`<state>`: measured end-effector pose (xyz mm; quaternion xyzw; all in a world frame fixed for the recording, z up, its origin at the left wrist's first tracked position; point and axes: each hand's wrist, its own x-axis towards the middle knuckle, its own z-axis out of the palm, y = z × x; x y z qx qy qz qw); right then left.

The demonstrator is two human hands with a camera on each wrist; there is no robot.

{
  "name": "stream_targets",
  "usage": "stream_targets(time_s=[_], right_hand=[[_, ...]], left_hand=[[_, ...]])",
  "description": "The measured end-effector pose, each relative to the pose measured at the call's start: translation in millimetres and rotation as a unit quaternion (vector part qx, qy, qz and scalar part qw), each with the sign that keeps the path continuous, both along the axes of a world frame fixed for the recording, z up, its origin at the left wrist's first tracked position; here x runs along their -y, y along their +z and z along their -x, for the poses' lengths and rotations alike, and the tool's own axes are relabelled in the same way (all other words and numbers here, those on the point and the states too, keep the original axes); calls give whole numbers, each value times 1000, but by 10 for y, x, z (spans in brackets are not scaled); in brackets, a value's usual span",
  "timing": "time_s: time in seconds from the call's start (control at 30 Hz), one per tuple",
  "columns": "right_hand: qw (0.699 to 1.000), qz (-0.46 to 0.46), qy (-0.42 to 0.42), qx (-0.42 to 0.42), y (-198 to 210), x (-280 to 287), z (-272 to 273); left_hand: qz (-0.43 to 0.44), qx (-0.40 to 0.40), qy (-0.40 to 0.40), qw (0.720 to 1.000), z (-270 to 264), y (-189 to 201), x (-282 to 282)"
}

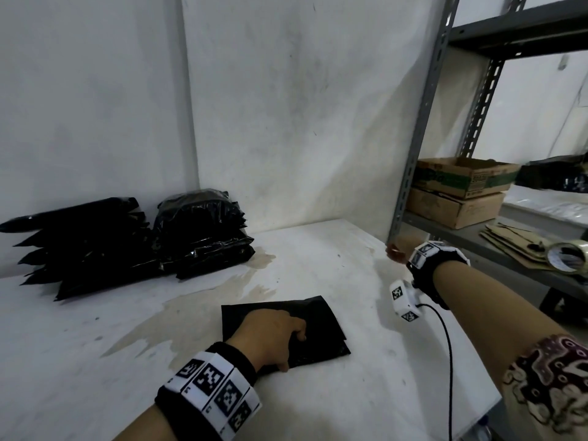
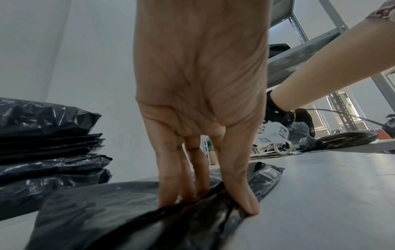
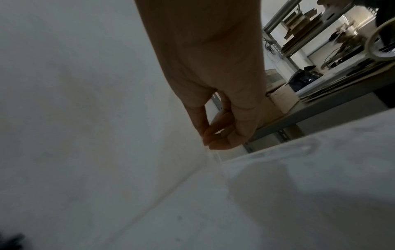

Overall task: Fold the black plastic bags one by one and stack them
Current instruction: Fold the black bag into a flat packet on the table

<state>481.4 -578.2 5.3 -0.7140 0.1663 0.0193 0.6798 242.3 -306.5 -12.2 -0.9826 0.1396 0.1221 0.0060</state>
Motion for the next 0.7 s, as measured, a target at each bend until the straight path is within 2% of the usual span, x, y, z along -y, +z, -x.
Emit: stream_targets(time_s=[0.03,0.1,0.2,0.27,0.33,0.37,0.5,0.53,0.63,0.7], right_hand=[[1000,-13,-9,8,137,-123,30],[999,20,29,40,348,-298,44],[996,27,46,75,417,-326,-100],[991,80,54,94,405,-300,-202],[965,188,88,161,405,-266,-206],[958,208,100,168,424,-305,-135],[968,140,46,205,486,-477,-194],[956,173,53,230,455,-497,-259],[949,185,60,250,466,-497,-300],[950,154,55,265,477,-521,-306]], left_hand=[[0,-1,1,1000,7,9,2],[1,-2,4,1000,19,20,3],[6,-2,4,1000,37,22,-12],[5,-1,2,1000,50,12,-16],[2,-2,0,1000,51,-1,-18],[0,-4,-1,1000,51,-3,-18],[-6,-13,-3,1000,31,15,-14],[-6,-15,-2,1000,26,17,-16],[-6,-19,-3,1000,16,14,-16],[-9,-20,-7,1000,10,12,-15]])
